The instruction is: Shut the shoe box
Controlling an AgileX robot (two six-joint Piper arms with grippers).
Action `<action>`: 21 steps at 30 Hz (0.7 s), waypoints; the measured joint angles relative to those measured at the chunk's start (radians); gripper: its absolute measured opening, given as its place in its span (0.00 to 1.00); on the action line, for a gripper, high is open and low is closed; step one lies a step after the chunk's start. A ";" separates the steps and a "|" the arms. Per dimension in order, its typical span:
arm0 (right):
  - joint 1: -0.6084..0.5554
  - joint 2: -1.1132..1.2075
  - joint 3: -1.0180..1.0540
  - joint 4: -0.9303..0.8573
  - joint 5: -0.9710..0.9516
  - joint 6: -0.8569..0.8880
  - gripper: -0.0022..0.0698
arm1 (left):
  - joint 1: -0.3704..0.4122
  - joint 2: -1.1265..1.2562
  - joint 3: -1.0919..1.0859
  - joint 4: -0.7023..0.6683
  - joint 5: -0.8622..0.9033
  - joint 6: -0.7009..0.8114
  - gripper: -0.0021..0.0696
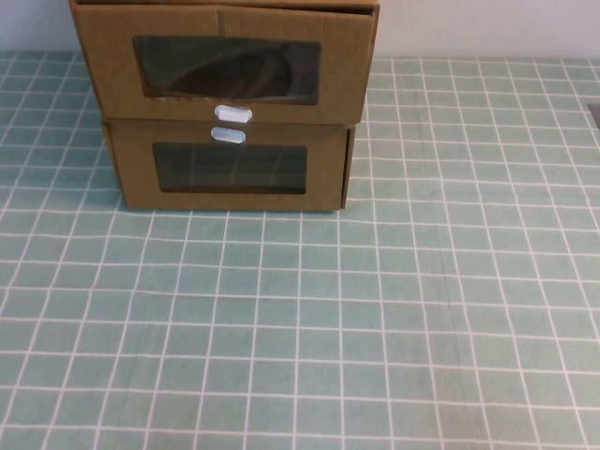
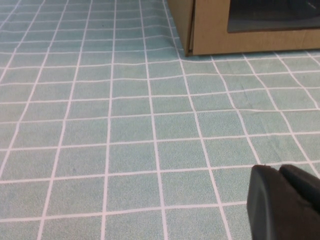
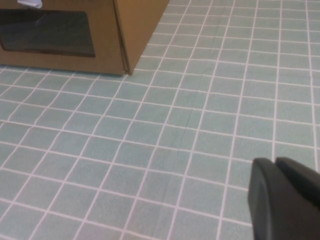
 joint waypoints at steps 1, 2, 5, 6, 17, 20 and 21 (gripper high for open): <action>0.000 0.000 0.000 0.000 0.000 0.000 0.01 | 0.000 0.000 0.000 0.000 0.000 0.000 0.02; 0.000 0.000 0.000 0.000 0.000 0.000 0.01 | 0.000 0.000 0.000 0.000 0.000 0.000 0.02; -0.007 -0.002 0.000 0.000 0.000 0.000 0.01 | 0.000 0.000 0.000 0.000 0.000 0.000 0.02; -0.017 -0.010 0.000 0.000 -0.002 0.000 0.01 | 0.000 0.000 0.000 0.000 0.000 0.000 0.02; -0.419 -0.087 0.000 -0.002 -0.089 0.000 0.01 | 0.000 -0.001 0.000 0.000 0.000 0.000 0.02; -0.526 -0.101 0.000 0.000 -0.227 0.000 0.01 | 0.000 -0.001 0.000 0.000 0.000 0.000 0.02; -0.552 -0.101 0.000 -0.002 -0.271 0.000 0.01 | 0.000 -0.001 0.000 0.000 0.000 0.000 0.02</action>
